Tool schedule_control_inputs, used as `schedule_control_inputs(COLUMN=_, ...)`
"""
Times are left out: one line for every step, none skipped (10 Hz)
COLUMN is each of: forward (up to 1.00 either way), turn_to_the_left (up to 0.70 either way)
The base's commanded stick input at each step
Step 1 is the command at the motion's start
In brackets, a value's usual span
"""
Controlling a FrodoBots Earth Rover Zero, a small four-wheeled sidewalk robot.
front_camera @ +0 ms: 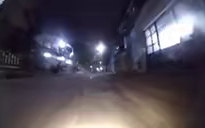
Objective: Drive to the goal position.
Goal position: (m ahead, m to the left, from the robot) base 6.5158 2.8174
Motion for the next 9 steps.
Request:
schedule_control_inputs(forward=0.70, turn_to_the_left=0.00)
schedule_control_inputs(forward=0.70, turn_to_the_left=0.00)
schedule_control_inputs(forward=0.70, turn_to_the_left=0.00)
schedule_control_inputs(forward=0.70, turn_to_the_left=0.00)
schedule_control_inputs(forward=0.70, turn_to_the_left=0.00)
schedule_control_inputs(forward=0.70, turn_to_the_left=0.00)
schedule_control_inputs(forward=0.70, turn_to_the_left=-0.17)
schedule_control_inputs(forward=0.70, turn_to_the_left=-0.30)
schedule_control_inputs(forward=0.70, turn_to_the_left=-0.26)
